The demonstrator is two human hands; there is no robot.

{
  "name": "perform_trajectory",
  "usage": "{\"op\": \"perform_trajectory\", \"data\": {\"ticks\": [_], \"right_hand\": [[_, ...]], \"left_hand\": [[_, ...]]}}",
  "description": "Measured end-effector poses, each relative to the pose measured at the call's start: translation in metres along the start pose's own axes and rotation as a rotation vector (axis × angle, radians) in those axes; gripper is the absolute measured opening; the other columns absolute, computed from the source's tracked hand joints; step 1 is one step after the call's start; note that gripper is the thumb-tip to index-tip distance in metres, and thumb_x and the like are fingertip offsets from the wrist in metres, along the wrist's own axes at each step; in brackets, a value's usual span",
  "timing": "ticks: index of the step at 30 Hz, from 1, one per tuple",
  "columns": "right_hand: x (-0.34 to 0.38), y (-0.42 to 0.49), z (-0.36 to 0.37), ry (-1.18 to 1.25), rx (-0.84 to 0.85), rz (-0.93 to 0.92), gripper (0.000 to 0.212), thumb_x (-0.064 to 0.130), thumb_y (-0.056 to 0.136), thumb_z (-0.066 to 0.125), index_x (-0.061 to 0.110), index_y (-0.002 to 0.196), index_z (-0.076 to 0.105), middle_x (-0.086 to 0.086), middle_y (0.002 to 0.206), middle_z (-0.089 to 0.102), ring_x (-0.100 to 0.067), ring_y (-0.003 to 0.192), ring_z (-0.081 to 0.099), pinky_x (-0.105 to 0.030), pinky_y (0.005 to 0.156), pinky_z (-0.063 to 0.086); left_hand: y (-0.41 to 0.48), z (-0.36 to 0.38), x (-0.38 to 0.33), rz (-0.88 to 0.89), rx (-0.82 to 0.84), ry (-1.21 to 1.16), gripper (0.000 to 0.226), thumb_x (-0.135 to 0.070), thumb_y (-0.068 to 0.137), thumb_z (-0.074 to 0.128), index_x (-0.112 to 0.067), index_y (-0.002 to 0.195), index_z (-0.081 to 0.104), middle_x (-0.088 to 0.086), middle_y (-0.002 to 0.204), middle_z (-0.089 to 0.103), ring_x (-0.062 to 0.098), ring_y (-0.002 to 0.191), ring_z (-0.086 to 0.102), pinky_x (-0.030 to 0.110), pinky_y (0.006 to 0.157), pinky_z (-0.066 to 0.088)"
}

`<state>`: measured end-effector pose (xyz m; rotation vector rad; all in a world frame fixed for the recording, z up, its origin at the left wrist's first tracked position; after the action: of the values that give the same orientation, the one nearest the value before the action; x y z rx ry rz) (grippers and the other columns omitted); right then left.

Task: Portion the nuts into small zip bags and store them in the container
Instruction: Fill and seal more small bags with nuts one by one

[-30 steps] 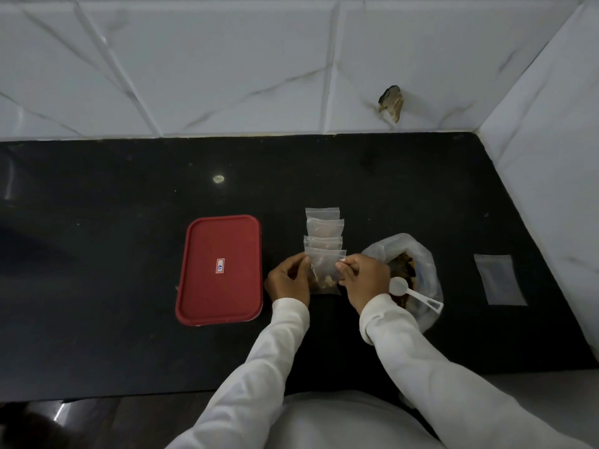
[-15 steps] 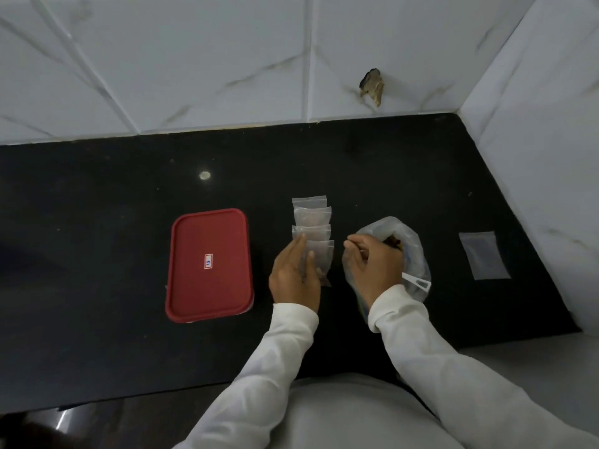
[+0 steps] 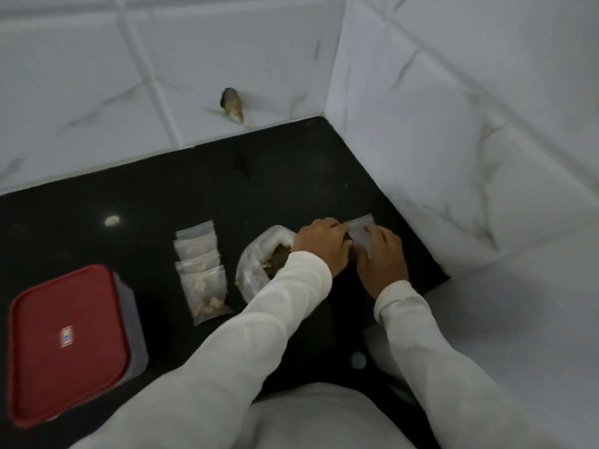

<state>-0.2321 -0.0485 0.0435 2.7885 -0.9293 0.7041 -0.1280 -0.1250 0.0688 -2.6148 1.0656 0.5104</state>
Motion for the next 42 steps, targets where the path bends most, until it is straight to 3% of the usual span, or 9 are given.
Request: {"op": "perform_trajectory", "data": {"ticks": [7,11,21,24,26,29,34,38,42], "right_hand": [[-0.061,0.049,0.021,-0.043,0.129,0.201,0.054,0.033,0.091,0.063,0.012,0.137,0.046,-0.011,0.141,0.046,-0.029,0.127,0.041,-0.037,0.095,0.043],[-0.076,0.065,0.034,-0.038,0.205,0.272,0.065,0.036,0.087,0.068,0.014,0.142,0.042,-0.012,0.145,0.038,-0.031,0.131,0.037,-0.042,0.101,0.042],[-0.096,0.070,0.045,0.409,0.172,0.406,0.044,0.018,0.083,0.075,0.011,0.122,0.057,-0.006,0.100,0.066,-0.022,0.091,0.064,-0.026,0.072,0.047],[-0.093,0.067,0.041,0.387,0.170,0.413,0.028,0.019,0.085,0.073,0.009,0.109,0.065,-0.004,0.093,0.067,-0.016,0.080,0.060,-0.017,0.060,0.042],[-0.088,0.064,0.034,0.398,0.129,0.409,0.021,0.019,0.086,0.071,0.010,0.104,0.067,-0.004,0.093,0.068,-0.018,0.082,0.062,-0.018,0.063,0.042],[-0.071,0.054,0.015,0.516,0.058,0.380,0.013,0.020,0.086,0.071,0.015,0.097,0.066,0.003,0.086,0.064,-0.018,0.089,0.065,-0.017,0.068,0.043],[0.003,0.019,-0.045,0.716,-0.112,0.096,0.012,0.023,0.085,0.073,0.018,0.093,0.066,0.006,0.090,0.067,-0.004,0.084,0.064,-0.011,0.068,0.048],[0.085,-0.024,-0.070,0.631,-0.213,-0.278,0.010,0.020,0.083,0.074,0.017,0.090,0.067,0.006,0.094,0.063,-0.003,0.083,0.061,-0.011,0.074,0.048],[0.138,-0.054,-0.045,0.537,-0.210,-0.475,0.012,0.011,0.081,0.074,0.010,0.091,0.068,-0.003,0.098,0.062,-0.004,0.086,0.058,-0.010,0.078,0.048]], "left_hand": [[0.047,0.039,-0.018,-0.146,0.390,0.172,0.035,-0.033,0.098,0.047,-0.016,0.126,0.060,0.005,0.122,0.062,0.027,0.107,0.062,0.035,0.082,0.048],[0.054,0.049,-0.027,-0.232,0.544,0.121,0.042,-0.036,0.100,0.043,-0.012,0.133,0.053,0.010,0.130,0.057,0.031,0.116,0.058,0.039,0.093,0.046],[0.054,0.061,-0.026,-0.282,0.591,0.042,0.038,-0.032,0.100,0.044,-0.015,0.133,0.054,0.009,0.129,0.058,0.029,0.112,0.060,0.033,0.081,0.044],[0.054,0.063,-0.019,-0.302,0.570,-0.016,0.042,-0.036,0.099,0.044,-0.018,0.136,0.052,0.008,0.131,0.058,0.029,0.114,0.059,0.035,0.087,0.046],[0.053,0.063,-0.013,-0.303,0.561,-0.028,0.047,-0.037,0.098,0.046,-0.022,0.142,0.047,0.007,0.139,0.053,0.029,0.121,0.055,0.038,0.097,0.046],[0.052,0.044,-0.001,-0.323,0.423,-0.178,0.044,-0.036,0.097,0.049,-0.026,0.140,0.052,0.005,0.138,0.056,0.029,0.120,0.057,0.037,0.099,0.046],[0.009,-0.029,0.027,-0.390,-0.104,-0.826,0.015,-0.028,0.095,0.058,-0.024,0.096,0.073,-0.002,0.089,0.075,0.014,0.085,0.071,0.034,0.088,0.056],[-0.052,-0.070,0.049,-0.419,-0.347,-1.248,0.018,-0.026,0.096,0.061,-0.012,0.095,0.072,0.006,0.085,0.075,0.022,0.083,0.073,0.031,0.077,0.057],[-0.108,-0.090,0.075,-0.483,-0.484,-1.371,0.027,-0.034,0.085,0.065,-0.008,0.092,0.071,0.004,0.077,0.075,0.017,0.075,0.072,0.026,0.069,0.058]]}}
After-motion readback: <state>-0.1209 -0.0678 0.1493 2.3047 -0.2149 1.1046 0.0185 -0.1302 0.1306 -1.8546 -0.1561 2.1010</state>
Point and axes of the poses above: each hand's wrist, its own y-axis towards the middle knuckle, its own z-axis out of the palm, x = y × z, the point moved 8 cm from there along y, towards the middle knuckle
